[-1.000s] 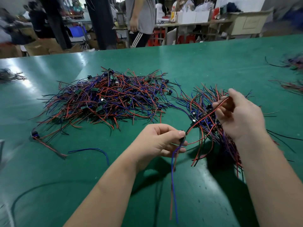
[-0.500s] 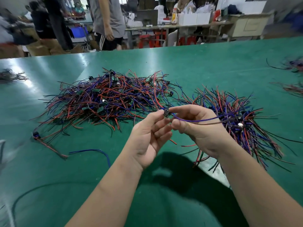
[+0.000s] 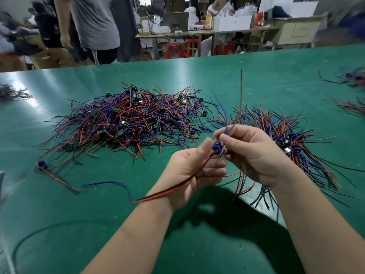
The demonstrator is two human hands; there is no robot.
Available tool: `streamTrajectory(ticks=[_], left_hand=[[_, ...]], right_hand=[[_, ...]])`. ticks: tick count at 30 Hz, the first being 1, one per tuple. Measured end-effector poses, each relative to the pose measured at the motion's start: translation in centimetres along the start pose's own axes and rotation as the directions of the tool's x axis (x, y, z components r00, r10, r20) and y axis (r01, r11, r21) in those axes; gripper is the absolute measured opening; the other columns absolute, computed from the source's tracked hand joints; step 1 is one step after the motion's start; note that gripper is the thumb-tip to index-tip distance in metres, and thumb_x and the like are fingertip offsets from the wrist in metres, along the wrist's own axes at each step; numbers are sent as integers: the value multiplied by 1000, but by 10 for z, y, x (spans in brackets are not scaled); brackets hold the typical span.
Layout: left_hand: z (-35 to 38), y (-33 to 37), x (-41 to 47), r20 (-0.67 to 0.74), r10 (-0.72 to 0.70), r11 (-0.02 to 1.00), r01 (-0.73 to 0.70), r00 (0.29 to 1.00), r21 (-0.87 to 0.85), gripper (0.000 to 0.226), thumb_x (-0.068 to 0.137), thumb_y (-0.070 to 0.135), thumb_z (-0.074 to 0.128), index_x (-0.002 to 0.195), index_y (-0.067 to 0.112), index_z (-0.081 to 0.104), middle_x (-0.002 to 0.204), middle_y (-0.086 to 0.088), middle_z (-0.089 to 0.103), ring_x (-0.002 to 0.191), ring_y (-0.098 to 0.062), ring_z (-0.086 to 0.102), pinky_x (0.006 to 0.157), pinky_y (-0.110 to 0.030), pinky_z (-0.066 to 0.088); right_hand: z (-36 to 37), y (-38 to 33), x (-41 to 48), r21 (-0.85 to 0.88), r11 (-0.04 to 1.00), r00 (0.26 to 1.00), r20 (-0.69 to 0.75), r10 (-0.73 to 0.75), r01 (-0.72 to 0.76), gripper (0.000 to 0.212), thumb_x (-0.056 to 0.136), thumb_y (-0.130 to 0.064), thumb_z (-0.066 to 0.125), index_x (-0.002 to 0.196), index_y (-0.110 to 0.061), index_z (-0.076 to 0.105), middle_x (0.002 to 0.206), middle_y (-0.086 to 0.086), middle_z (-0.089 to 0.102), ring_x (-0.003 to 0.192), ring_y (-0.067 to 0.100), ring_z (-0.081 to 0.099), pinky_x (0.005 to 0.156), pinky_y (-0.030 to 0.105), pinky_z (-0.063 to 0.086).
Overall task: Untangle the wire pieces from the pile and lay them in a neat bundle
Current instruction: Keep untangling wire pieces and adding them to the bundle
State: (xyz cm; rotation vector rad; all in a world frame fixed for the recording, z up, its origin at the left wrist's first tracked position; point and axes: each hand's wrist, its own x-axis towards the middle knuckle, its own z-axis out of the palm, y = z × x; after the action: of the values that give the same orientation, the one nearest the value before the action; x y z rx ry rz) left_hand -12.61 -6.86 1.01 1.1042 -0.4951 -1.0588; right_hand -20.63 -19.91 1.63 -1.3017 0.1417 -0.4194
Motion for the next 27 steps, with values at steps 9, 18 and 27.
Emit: streamTrajectory(ticks=[9,18,27], left_hand=[[0,-12,2,-129,106,971,-74,986,228,9,76,3,74,72,5,66,58,-6,68,48,-11,64,51,-22,55],[1,-23,-1,-28,-76,896,80,997,438,19,73,6,80,61,11,66,59,-9,68,50,-13,65,52,-22,55],[-4,-13,13,-379,11,984,-77,926,-158,8,86,10,65,83,5,60,61,-2,69,50,-7,65,47,-16,52]], right_hand=[[-8,-6,4,-136,988,955,-296,33,-76,5,75,-8,69,72,-7,65,54,0,62,46,6,54,45,13,41],[-46,-27,5,397,877,704,-702,101,270,14,90,-8,61,77,-5,55,54,1,65,55,7,67,51,12,50],[-8,-3,10,-270,960,778,-587,-222,70,19,89,-2,59,77,-16,54,71,1,56,57,12,57,52,19,45]])
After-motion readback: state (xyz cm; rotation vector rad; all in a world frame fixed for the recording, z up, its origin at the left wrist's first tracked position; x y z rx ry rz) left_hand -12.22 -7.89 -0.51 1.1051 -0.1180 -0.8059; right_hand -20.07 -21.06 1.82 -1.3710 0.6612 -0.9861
